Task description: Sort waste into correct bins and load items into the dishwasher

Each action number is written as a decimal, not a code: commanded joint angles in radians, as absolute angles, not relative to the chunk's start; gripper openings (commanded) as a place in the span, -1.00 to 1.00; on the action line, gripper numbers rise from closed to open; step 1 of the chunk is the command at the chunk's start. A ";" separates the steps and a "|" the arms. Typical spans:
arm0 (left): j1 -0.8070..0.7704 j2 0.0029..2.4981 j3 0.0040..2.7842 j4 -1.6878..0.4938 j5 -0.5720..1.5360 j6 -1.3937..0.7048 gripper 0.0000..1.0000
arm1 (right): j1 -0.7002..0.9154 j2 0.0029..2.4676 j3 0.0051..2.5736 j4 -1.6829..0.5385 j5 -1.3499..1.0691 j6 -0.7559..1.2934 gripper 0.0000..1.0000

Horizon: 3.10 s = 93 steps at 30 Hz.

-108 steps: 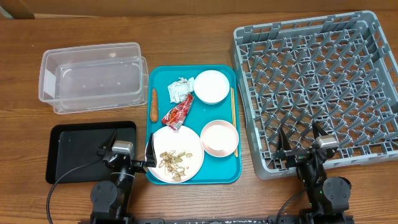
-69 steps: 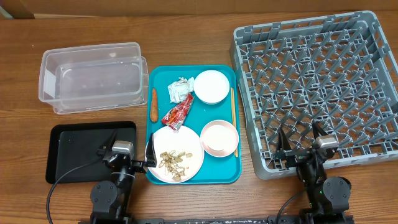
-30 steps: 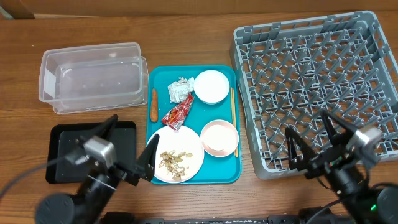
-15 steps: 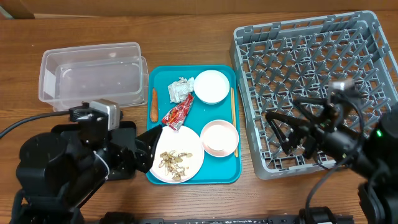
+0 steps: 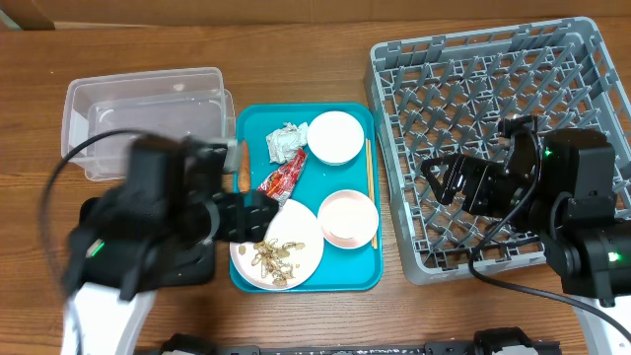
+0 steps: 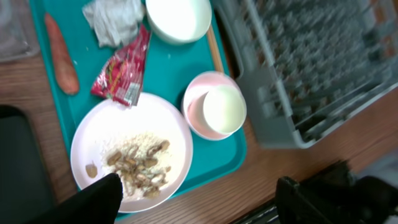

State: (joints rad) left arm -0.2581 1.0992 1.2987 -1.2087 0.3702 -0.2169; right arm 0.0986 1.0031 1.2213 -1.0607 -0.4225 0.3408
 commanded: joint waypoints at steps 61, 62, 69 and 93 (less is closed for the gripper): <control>-0.132 1.605 1.604 -1.238 1.262 0.027 -0.92 | 0.107 1.043 1.243 -0.881 -1.104 0.235 0.86; -0.128 1.605 1.604 -1.248 1.301 0.041 -0.92 | 0.118 1.043 1.243 -0.842 -1.133 0.235 0.86; -0.144 1.605 1.604 -1.261 1.444 0.075 -0.92 | 0.208 1.047 1.243 -0.727 -1.140 0.235 0.83; -0.202 1.605 1.604 -1.257 1.451 0.079 -0.92 | 0.348 1.108 1.243 -0.557 -1.022 0.239 0.65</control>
State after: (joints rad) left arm -0.1490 1.6123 1.5978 -1.2564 1.4361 0.0498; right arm 0.3046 1.0920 1.2228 -0.5735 -1.0088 0.2550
